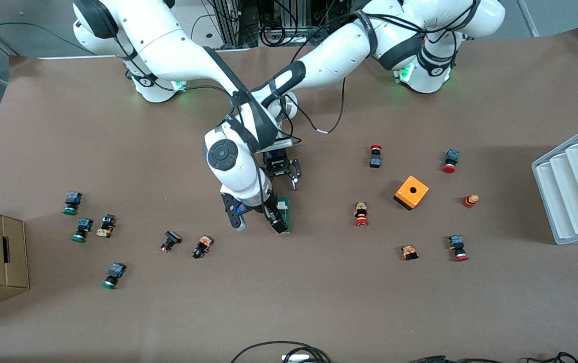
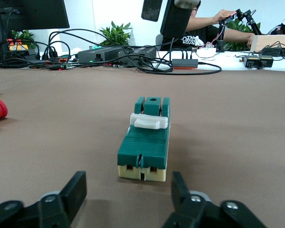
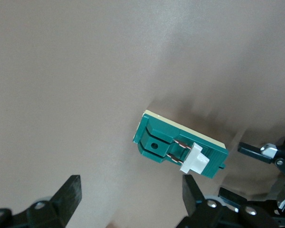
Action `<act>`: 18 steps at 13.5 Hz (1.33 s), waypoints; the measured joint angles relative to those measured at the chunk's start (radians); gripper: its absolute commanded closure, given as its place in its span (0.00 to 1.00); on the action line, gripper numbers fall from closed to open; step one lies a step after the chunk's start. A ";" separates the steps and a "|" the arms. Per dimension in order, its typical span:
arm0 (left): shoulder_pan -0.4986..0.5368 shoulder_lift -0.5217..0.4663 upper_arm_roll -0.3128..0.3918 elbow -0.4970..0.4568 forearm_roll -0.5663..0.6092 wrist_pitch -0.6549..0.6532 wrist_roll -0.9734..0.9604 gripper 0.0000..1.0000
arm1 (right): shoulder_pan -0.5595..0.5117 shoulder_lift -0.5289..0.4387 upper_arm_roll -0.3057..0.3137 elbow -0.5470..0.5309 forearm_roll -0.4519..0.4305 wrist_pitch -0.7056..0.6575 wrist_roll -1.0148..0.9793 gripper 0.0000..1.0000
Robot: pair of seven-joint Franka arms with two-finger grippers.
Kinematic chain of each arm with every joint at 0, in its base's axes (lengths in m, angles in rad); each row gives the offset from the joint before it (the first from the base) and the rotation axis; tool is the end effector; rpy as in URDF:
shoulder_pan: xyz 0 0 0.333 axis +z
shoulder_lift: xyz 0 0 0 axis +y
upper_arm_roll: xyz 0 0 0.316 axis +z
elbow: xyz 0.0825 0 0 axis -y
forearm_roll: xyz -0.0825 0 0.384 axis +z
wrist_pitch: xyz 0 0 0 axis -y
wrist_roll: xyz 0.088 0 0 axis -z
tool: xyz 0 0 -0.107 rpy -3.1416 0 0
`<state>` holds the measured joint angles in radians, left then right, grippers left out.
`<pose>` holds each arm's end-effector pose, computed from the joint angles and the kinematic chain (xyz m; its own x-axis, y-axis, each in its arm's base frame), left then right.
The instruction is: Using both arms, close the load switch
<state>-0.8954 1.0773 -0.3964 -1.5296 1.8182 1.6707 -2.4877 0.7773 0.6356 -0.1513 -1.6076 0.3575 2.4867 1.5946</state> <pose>0.3067 -0.5890 0.0554 0.2799 0.0469 0.9589 0.2015 -0.9794 -0.0109 0.5722 0.4322 0.2851 0.3903 -0.8997 -0.1955 -0.9106 -0.3458 -0.2264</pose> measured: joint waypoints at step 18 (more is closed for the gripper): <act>0.002 0.008 0.000 0.000 0.008 -0.016 0.022 0.46 | -0.001 0.009 -0.004 0.004 0.033 0.021 0.052 0.05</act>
<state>-0.8933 1.0853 -0.3961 -1.5295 1.8264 1.6551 -2.4654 0.7760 0.6442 -0.1550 -1.6034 0.3901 2.5078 1.6469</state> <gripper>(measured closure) 0.458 0.044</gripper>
